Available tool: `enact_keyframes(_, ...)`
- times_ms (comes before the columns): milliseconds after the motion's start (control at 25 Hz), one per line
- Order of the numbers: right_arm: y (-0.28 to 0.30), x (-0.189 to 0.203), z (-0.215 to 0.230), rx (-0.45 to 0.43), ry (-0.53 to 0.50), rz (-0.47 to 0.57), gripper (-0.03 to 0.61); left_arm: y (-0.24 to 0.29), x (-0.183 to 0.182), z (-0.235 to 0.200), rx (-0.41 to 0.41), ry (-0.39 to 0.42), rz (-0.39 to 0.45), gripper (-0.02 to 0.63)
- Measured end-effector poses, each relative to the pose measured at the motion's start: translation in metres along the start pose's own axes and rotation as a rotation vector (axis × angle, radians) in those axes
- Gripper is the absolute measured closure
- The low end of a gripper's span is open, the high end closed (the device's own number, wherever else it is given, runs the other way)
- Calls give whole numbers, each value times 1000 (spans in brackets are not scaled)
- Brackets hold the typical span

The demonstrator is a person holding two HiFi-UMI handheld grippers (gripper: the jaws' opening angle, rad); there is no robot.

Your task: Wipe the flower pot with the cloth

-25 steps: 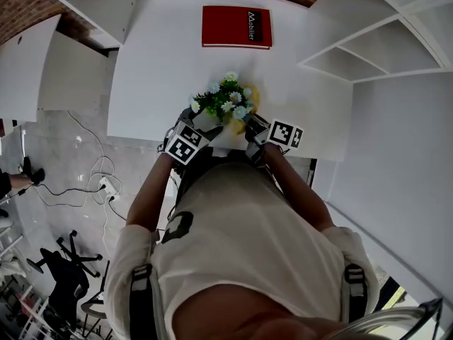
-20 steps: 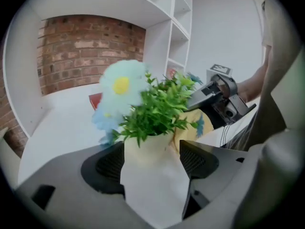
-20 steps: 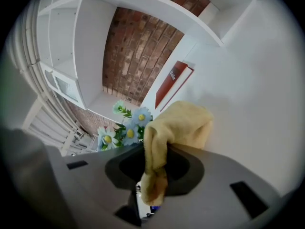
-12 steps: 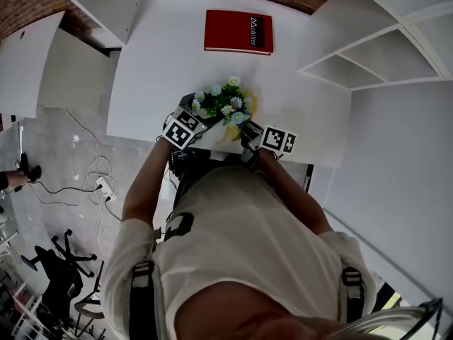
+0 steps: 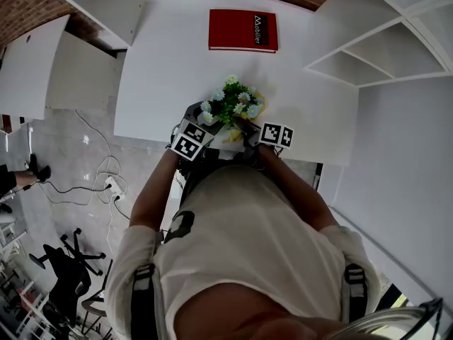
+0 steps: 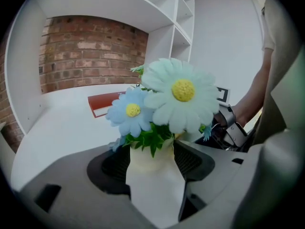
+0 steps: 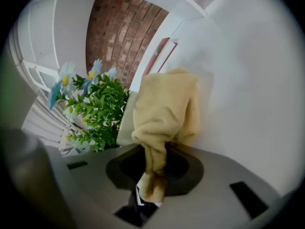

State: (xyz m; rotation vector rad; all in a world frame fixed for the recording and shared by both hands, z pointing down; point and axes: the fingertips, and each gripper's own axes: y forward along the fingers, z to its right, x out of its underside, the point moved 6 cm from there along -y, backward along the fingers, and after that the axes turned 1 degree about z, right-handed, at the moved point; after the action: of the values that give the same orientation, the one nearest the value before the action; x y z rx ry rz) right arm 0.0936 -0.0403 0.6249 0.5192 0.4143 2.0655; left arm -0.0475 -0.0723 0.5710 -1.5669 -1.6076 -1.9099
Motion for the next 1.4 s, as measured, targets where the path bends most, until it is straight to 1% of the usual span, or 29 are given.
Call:
enact_keyframes(120,-1,-1,3,-14,12,-25,494,-4,-3,-3,15,2,-17,307)
enact_keyframes(200,-5,-2,7,-23,48,-20,492,-6,-11,-8,27,4,2,291)
enact_keyframes(280,-12,-4,7,-39,67,-7,491,-1,-19,-10,64,17,12,275)
enact_keyframes(400,-23,-12,-10,-116,59,26,491,9,-24,-9,94,70,-2,272)
enact_keyframes(520,-32,-27,-34,-208,48,73,491,11,-22,-10,93,66,4,273)
enact_keyframes(600,-33,-32,-44,-233,34,86,491,8,-22,-8,93,64,11,273)
enact_keyframes(720,-27,-27,-42,-217,28,82,491,9,-21,-5,77,69,14,273)
enact_keyframes(880,-15,-13,-28,-171,58,89,489,10,-20,-2,57,64,16,273)
enact_keyframes(1040,2,2,-8,-95,53,11,491,11,-21,-2,47,64,16,273)
enact_keyframes(1200,6,3,-3,-81,51,-26,494,8,-21,-2,58,65,-6,273)
enact_keyframes(1320,5,3,-2,-86,54,-53,494,3,-31,-7,84,25,4,269)
enact_keyframes(1400,3,3,0,-82,65,-60,494,4,-40,-11,95,45,7,260)
